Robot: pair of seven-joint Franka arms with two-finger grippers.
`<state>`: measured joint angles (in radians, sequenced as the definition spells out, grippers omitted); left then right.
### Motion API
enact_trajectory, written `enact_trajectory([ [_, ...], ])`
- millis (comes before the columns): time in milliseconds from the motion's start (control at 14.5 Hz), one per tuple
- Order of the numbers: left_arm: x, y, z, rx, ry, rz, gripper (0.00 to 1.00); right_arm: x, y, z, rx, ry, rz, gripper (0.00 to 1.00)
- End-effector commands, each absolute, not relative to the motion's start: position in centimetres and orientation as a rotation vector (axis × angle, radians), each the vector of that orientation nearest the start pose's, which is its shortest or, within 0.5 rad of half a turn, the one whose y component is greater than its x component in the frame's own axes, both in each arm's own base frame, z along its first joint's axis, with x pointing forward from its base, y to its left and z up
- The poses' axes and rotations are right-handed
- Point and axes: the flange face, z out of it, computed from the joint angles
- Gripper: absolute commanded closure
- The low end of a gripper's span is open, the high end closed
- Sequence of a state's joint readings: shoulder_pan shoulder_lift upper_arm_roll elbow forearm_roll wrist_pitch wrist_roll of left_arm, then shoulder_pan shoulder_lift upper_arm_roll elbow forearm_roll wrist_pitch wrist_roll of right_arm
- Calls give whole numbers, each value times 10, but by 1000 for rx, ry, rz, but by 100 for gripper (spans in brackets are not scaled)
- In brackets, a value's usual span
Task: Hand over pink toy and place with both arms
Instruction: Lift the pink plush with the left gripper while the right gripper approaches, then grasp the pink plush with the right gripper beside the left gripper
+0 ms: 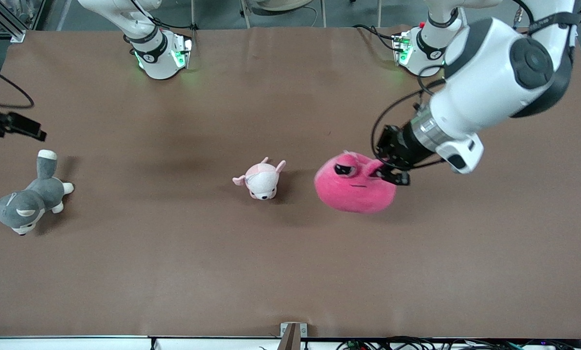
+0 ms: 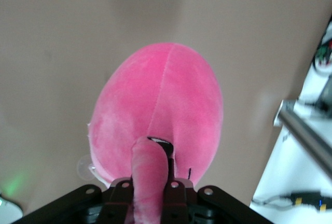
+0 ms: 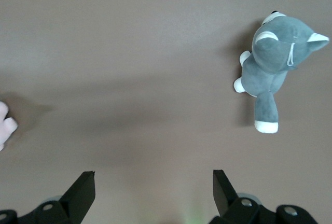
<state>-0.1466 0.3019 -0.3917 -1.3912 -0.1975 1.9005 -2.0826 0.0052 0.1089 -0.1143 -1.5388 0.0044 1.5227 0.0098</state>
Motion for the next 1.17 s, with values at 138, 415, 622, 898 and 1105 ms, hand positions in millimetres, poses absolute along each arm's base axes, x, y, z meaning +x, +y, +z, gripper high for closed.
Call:
enact_trajectory([
  [138,551,-400,598,1880,1962,-404,100,579,-51,564,-3088,529,262,0],
  [415,516,-468,592,1801,1943,-487,99,574,1,561,-2856,1116,390,0],
  [622,517,-495,564,1667,2035,-551,99,566,70,570,-2785,1331,398,0],
  [898,516,-512,537,1621,2091,-579,99,544,153,582,-2683,1491,425,0],
  [1105,513,-515,538,1625,2085,-579,99,530,216,586,-2620,1565,407,0],
])
